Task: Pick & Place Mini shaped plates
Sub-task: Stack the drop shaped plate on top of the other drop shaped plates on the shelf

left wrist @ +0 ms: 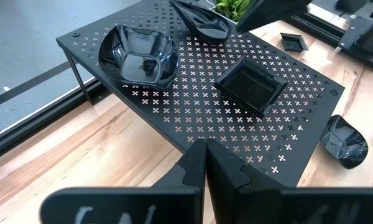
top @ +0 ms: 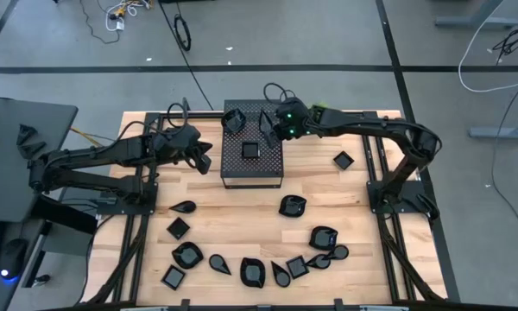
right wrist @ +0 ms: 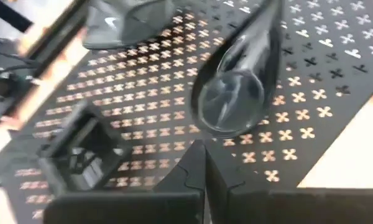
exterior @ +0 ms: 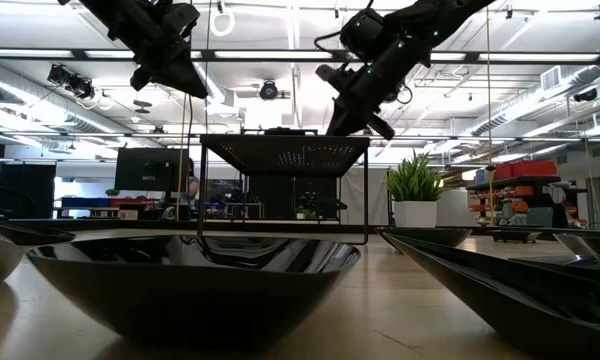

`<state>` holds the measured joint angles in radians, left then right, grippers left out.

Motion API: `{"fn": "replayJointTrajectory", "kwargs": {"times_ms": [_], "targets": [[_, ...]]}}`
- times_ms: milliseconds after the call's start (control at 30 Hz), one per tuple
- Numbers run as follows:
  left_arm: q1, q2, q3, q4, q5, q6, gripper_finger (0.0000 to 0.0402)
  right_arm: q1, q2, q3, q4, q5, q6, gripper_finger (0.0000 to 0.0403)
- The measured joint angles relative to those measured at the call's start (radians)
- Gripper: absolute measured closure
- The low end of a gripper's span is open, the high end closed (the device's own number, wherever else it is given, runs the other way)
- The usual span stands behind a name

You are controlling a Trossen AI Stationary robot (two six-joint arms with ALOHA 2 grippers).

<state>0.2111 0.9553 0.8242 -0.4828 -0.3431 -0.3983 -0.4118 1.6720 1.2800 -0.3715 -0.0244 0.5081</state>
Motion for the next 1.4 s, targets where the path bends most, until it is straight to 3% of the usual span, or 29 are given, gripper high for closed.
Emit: {"fn": "replayJointTrajectory", "kwargs": {"times_ms": [333,600,1233,1400], "targets": [[0.000,0.000,0.000,0.000,0.000,-0.001,0.0385,-0.027,-0.019,0.000,0.034,0.007,0.053,0.0400],[0.000,0.000,0.000,0.000,0.000,-0.001,0.0385,-0.026,0.041,0.000,0.040,-0.020,0.015,0.0400],[0.000,0.000,0.000,0.000,-0.001,-0.001,0.0385,-0.023,0.040,0.000,0.094,0.016,0.003,0.0400],[0.000,0.000,0.000,0.000,-0.004,0.000,0.0385,-0.024,0.040,0.000,0.111,-0.018,0.006,0.0400]]}}
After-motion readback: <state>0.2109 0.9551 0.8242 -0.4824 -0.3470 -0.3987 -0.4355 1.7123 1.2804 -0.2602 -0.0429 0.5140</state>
